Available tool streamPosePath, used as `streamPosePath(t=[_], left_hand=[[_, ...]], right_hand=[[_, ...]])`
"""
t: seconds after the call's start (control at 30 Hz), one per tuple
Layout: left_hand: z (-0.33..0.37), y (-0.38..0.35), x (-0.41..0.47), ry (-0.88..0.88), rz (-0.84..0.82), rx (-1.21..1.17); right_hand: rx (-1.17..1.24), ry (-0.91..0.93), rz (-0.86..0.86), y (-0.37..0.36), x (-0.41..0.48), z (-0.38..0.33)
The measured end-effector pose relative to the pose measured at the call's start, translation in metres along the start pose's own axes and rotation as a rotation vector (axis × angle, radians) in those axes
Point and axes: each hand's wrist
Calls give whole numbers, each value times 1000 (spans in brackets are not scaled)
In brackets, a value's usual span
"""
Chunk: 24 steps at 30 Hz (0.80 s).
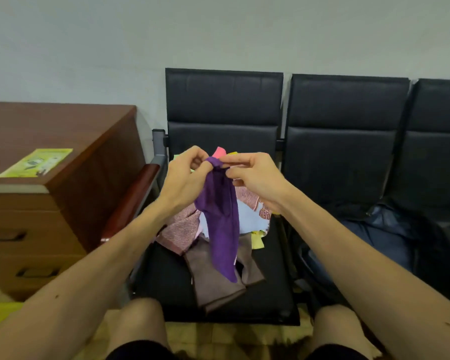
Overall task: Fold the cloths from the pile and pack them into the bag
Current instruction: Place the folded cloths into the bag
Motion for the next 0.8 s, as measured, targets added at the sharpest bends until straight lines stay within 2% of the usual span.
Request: streamPosePath(t=[0.13,0.37,0.6,0.8], left_hand=[[38,10,4,-23,-33,-73],[82,-2,4,-73,-159,-130],[88,-7,-2,-120,-275,-86],[79,-22,-16,-165,-261,14]], right_hand=[[-204,191,132,7,-14,-20],[-578,418,350,20,-37,-42],[-497,324,350,33,-48,-46],[-428,353,334,29,-55,-46]])
Point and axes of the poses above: each hand's wrist, its own x-axis towards the middle knuckle, its own y-axis out of the back of the hand, z = x × y, and after that the axes turned 3 degrees about -z, right-handed
